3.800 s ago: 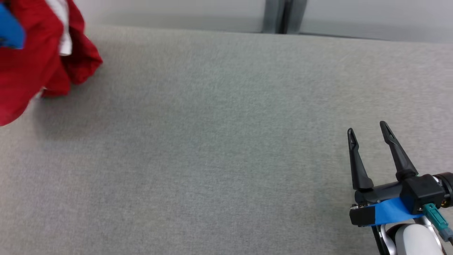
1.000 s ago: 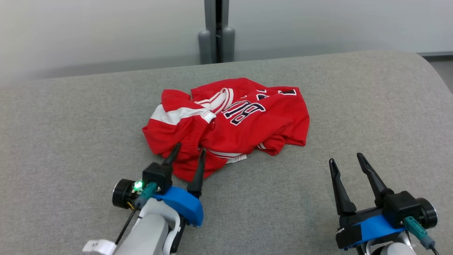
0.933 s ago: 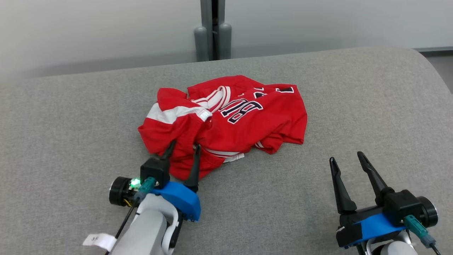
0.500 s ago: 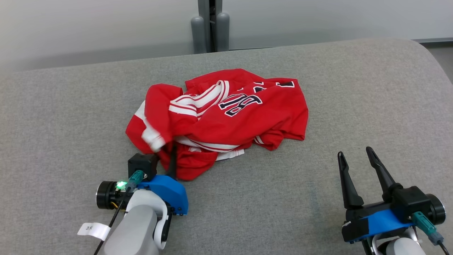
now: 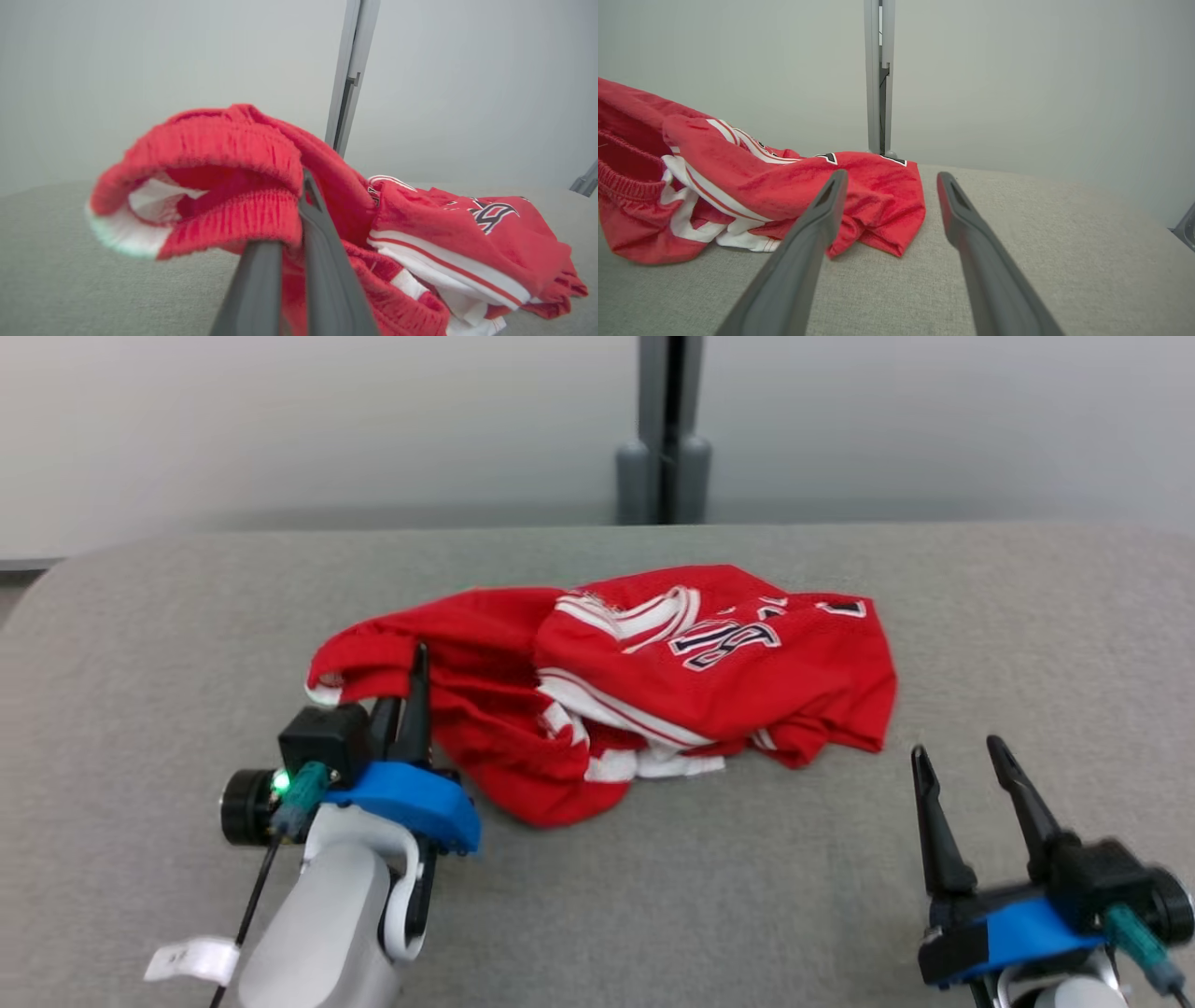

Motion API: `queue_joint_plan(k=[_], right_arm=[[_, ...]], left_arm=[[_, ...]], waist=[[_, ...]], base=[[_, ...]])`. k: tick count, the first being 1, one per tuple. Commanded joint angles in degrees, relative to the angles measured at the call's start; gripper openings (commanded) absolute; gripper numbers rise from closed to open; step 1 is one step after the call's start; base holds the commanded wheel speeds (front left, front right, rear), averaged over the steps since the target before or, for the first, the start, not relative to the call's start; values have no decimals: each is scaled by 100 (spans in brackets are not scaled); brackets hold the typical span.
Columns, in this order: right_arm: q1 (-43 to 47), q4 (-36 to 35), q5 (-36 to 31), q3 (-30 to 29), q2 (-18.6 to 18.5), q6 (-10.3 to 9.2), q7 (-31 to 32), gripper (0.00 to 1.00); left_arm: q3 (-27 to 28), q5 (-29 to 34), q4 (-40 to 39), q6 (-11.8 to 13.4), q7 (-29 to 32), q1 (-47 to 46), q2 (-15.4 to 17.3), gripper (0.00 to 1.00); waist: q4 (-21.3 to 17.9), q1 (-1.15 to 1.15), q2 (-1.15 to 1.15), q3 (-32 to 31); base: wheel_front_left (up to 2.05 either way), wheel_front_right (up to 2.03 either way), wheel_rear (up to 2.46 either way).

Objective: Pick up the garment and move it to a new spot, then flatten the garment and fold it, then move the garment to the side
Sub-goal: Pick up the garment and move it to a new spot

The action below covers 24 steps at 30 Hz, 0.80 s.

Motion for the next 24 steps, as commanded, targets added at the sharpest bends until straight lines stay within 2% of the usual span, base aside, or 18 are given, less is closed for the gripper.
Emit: queue_joint_plan(k=[1, 7, 15, 24], right_arm=[[68, 5, -31, -29, -11, 1, -22, 100], [193, 20, -49, -80, -12, 1, -22, 100], [298, 27, 1, -133, -15, 1, -22, 100], [257, 23, -25, -106, -14, 1, -22, 100]], left_arm=[[52, 34, -147, 26, -28, 90, 87, 0], [103, 196, -996, 167, -19, 478, 393, 0], [138, 257, -2087, 329, 371, 987, 792, 0], [302, 268, -3059, 539, 748, 1285, 1180, 0]], waist=[[125, 0, 0, -29], [751, 0, 0, -273], [1585, 0, 0, -451], [2118, 0, 0, -388]], base=[[0, 0, 0], [0, 0, 0], [0, 0, 0], [0, 0, 0]])
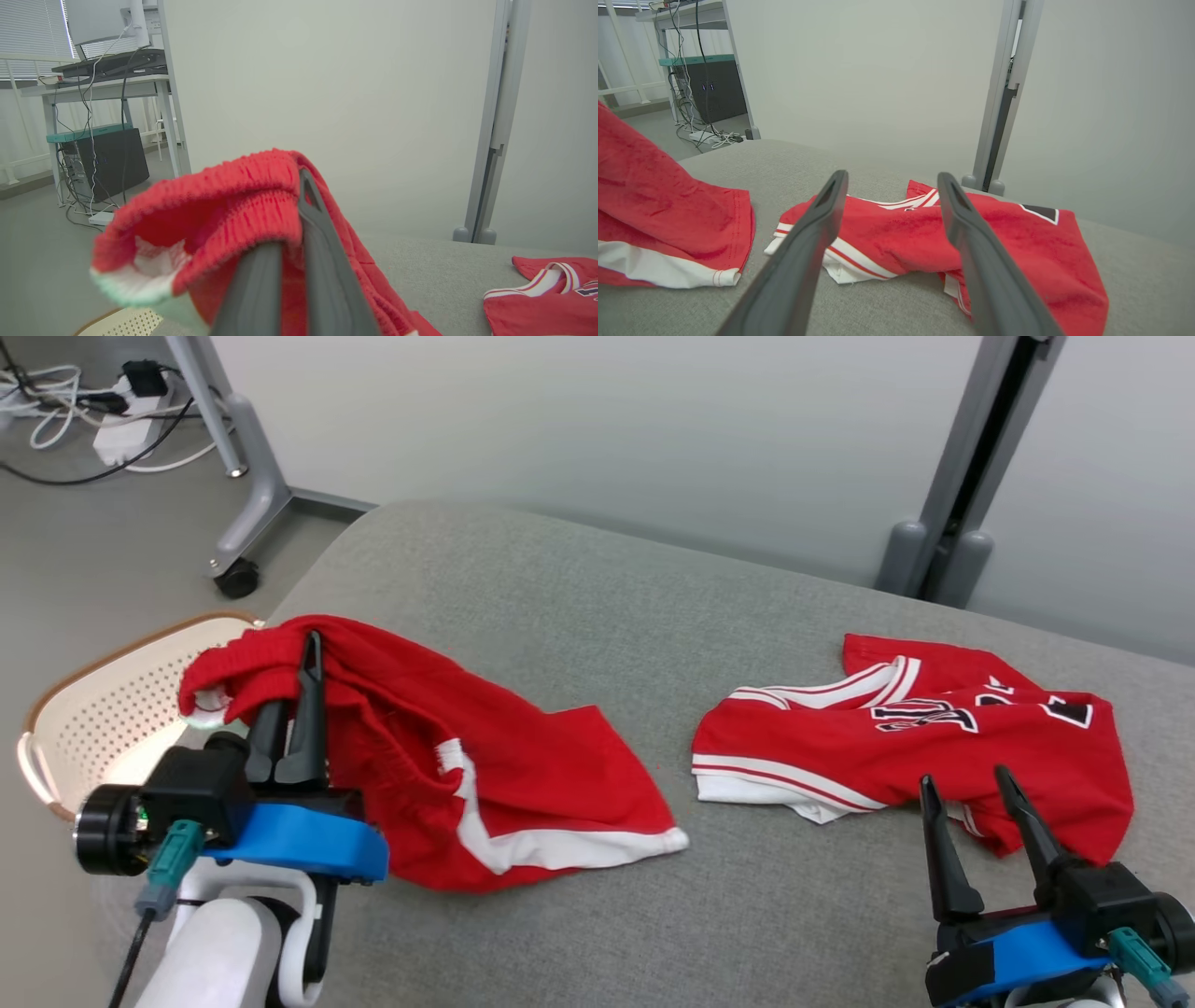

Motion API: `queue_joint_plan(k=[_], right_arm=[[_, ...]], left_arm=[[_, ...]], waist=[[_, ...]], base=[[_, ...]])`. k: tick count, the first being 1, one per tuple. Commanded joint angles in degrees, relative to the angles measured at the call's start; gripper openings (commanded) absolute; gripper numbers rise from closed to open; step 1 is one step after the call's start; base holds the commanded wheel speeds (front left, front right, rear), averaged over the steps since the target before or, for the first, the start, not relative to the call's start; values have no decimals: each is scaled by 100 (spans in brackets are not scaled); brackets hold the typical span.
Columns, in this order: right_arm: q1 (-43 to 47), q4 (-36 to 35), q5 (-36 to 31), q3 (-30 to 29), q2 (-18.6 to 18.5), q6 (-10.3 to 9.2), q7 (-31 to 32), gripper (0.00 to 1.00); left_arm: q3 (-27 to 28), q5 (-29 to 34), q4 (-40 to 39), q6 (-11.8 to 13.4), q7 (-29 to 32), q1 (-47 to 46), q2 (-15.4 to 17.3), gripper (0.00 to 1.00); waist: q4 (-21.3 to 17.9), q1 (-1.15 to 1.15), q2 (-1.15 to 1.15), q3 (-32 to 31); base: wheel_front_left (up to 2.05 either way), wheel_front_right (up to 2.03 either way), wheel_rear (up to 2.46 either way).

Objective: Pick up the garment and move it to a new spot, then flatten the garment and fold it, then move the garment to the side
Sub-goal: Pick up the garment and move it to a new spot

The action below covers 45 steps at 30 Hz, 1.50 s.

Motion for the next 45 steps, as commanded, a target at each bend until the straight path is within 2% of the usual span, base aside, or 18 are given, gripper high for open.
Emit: queue_joint_plan(k=[1, 6, 12, 18, 23, 29, 32, 36, 37, 38, 39, 45], right_arm=[[-17, -4, -25, 21, -16, 1, -22, 100], [-99, -34, -85, 61, -16, 1, -22, 100], [-347, -85, -266, 137, -18, 1, -21, 100], [-650, -111, -520, 165, -20, 0, -21, 100], [-774, -191, -757, 94, -17, 1, -22, 100], [-799, -480, -1005, -114, -17, 1, -22, 100], [-792, -694, -1054, -258, -14, 0, -10, 100], [-682, -918, -1123, -403, -14, 1, 42, 100], [-662, -947, -1122, -421, -14, 0, 52, 100], [-644, -978, -1116, -428, -15, 0, 56, 100], [-623, -1005, -1100, -430, -15, 0, 55, 100], [-608, -1052, -1063, -403, -11, 1, 48, 100]], left_arm=[[66, 29, -225, 64, 77, 81, 113, 0], [223, 15, -629, 89, 266, -85, 352, 0], [620, 23, -846, -69, 666, -941, 951, 0], [1020, 68, -343, -251, 1188, -2254, 1635, 0], [1246, 135, 573, -368, 1310, -3163, 2115, 0], [1352, 96, 1899, -365, 1279, -3622, 2271, 0], [1326, 68, 2571, -356, 1153, -3727, 2163, 0], [1151, 19, 3385, -512, 968, -3827, 1919, 0], [1096, 10, 3590, -575, 953, -3854, 1852, 27], [1018, 29, 3792, -649, 938, -3862, 1793, 65], [982, 3, 3965, -725, 922, -3879, 1737, 98], [836, -171, 4874, -1200, 911, -4023, 1596, 100]], waist=[[103, 0, 0, 93], [113, 0, 0, 240], [-101, 0, 0, 629], [-555, 0, 0, 1158], [-977, 0, 0, 1653], [-1374, 0, 0, 2274], [-1483, 0, 0, 2570], [-1535, 0, 0, 2882], [-1541, 0, 0, 2947], [-1541, 0, 0, 2992], [-1543, 0, 0, 3021], [-1519, 0, 0, 3120]], base=[[0, 0, 0], [0, 0, 0], [0, 0, 0], [0, 0, 0], [0, 0, 0], [0, 0, 0], [0, 0, 0], [0, 0, 0], [0, 0, 0], [0, 0, 0], [0, 0, 0], [0, 0, 0]])
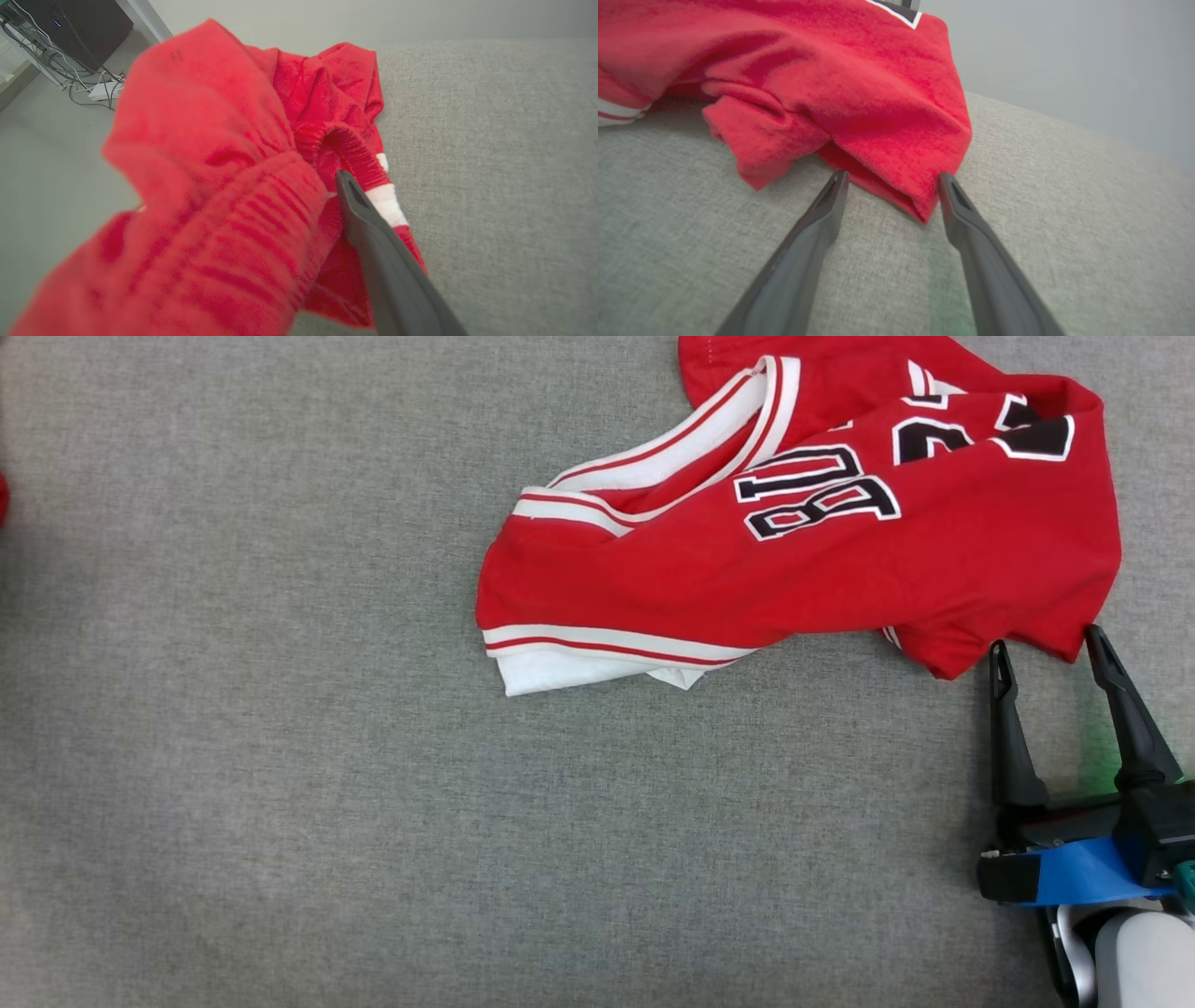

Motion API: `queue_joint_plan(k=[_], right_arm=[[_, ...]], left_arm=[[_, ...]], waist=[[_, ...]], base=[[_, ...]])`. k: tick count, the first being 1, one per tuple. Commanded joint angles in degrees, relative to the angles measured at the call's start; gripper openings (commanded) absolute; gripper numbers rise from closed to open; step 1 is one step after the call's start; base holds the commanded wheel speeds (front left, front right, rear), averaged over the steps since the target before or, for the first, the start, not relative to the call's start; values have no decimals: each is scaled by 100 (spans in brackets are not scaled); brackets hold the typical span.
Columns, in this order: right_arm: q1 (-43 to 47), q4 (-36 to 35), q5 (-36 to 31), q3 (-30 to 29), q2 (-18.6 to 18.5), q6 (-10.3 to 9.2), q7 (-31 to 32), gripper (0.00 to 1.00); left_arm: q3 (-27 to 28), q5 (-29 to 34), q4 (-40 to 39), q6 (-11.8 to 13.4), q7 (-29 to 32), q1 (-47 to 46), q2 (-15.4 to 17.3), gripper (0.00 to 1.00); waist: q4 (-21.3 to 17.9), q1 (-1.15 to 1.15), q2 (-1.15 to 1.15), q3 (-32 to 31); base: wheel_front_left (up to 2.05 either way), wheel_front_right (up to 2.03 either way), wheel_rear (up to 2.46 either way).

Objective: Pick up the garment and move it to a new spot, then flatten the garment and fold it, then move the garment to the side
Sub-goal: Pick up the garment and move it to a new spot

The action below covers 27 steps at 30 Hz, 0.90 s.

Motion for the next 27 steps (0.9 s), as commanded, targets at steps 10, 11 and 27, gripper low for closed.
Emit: queue_joint_plan(k=[10, 11, 27], right_arm=[[-110, 193, 80, 102, -4, 1, -24, 100], [-125, 218, 90, 111, -6, 1, -27, 100], [-180, 807, 479, 404, -8, 1, -73, 100]], left_arm=[[-411, -281, 437, -375, 197, -161, 176, 100], [-473, -301, 388, -375, 211, -135, 231, 100], [-1132, -1027, -1141, -369, 478, 390, 1332, 100]], waist=[[179, -1, 0, -292], [195, -1, 0, -349], [252, -1, 0, -1557]], base=[[0, 0, 0], [0, 0, 0], [0, 0, 0]])
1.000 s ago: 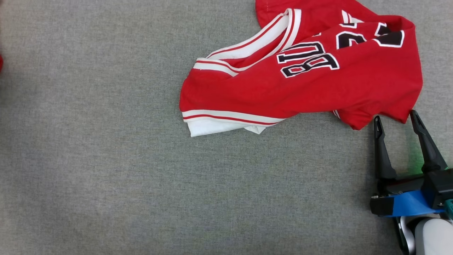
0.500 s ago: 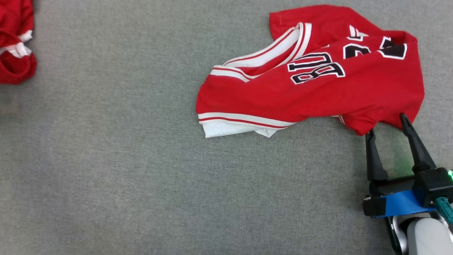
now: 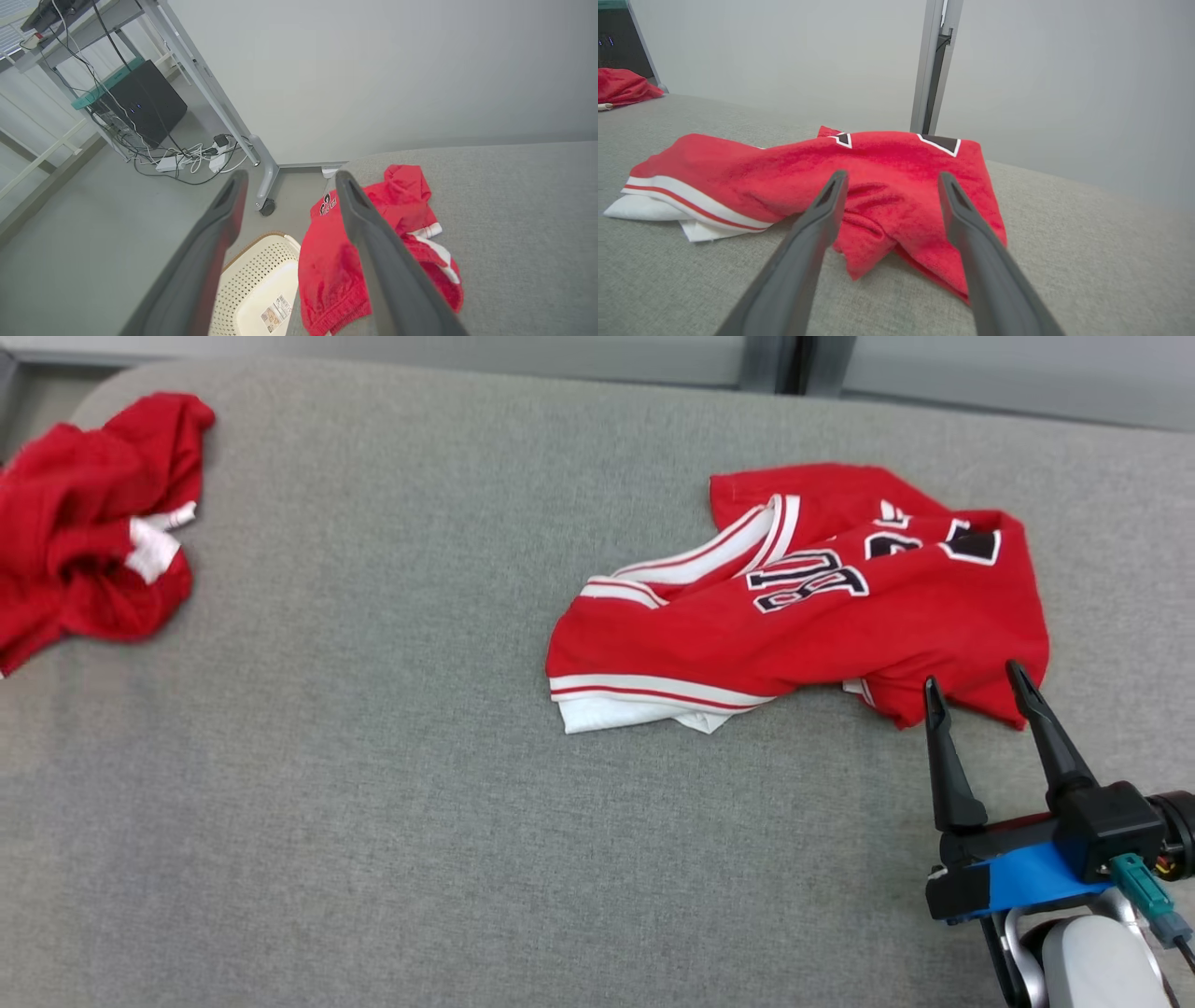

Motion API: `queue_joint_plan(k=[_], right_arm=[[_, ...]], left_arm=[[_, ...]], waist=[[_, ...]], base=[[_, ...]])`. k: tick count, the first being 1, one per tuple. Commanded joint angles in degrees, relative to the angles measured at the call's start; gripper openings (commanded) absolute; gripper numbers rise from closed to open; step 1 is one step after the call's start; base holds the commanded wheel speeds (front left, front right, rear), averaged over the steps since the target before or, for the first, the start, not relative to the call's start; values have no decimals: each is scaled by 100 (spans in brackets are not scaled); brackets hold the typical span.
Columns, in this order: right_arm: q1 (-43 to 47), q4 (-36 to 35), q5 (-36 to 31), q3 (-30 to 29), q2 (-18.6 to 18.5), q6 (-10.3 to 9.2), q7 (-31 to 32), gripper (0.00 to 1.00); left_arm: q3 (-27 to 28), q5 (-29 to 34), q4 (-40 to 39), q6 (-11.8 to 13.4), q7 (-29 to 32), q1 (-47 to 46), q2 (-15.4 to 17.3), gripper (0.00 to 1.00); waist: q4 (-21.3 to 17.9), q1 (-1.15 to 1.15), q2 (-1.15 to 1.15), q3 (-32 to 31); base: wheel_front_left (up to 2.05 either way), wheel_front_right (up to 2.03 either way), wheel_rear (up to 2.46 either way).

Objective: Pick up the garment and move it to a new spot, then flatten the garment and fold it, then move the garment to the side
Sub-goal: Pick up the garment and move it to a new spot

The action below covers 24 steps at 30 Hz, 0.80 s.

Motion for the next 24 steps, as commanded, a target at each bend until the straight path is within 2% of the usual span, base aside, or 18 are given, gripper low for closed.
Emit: queue_joint_plan(k=[1, 5, 10, 11, 13, 14, 15, 16, 17, 24], right_arm=[[-53, 33, 80, 32, -12, 1, -29, 100], [32, 75, 220, 15, -13, 1, -31, 100], [174, 95, 279, -177, -12, 1, -29, 100], [174, 95, 279, -177, -12, 1, -29, 100], [242, 104, 286, -269, -12, 1, -27, 100], [300, 114, 310, -371, -13, 1, -28, 100], [300, 114, 310, -371, -13, 1, -28, 100], [362, 148, 311, -454, -10, 1, -27, 100], [391, 164, 325, -481, -12, 1, -27, 100], [607, 367, 520, -413, -12, 1, -26, 100]], left_arm=[[63, -134, -230, -3, -114, 151, -83, 100], [188, -304, -786, 168, -536, 438, -368, 100], [62, -359, -1618, 551, -1019, 1142, -988, 100], [62, -359, -1618, 551, -1019, 1142, -988, 100], [1, -393, -1972, 802, -1168, 1535, -1286, 100], [-109, -297, -2258, 1035, -1308, 1904, -1498, 100], [-109, -297, -2258, 1035, -1308, 1904, -1498, 100], [-211, -328, -2447, 1203, -1458, 2236, -1793, 100], [-227, -363, -2517, 1266, -1542, 2381, -1925, 100], [-375, -386, -2617, 1546, -2063, 3424, -2524, 100]], waist=[[-93, 1, 0, -223], [-174, 1, 0, -536], [-253, 1, 0, -908], [-253, 1, 0, -908], [-278, 1, 0, -1043], [-282, 1, 0, -1145], [-282, 1, 0, -1145], [-294, 1, 0, -1244], [-309, 1, 0, -1292], [-490, 1, 0, -1622]], base=[[0, 0, 0], [0, 0, 0], [0, 0, 0], [0, 0, 0], [0, 0, 0], [0, 0, 0], [0, 0, 0], [0, 0, 0], [0, 0, 0], [0, 0, 0]])
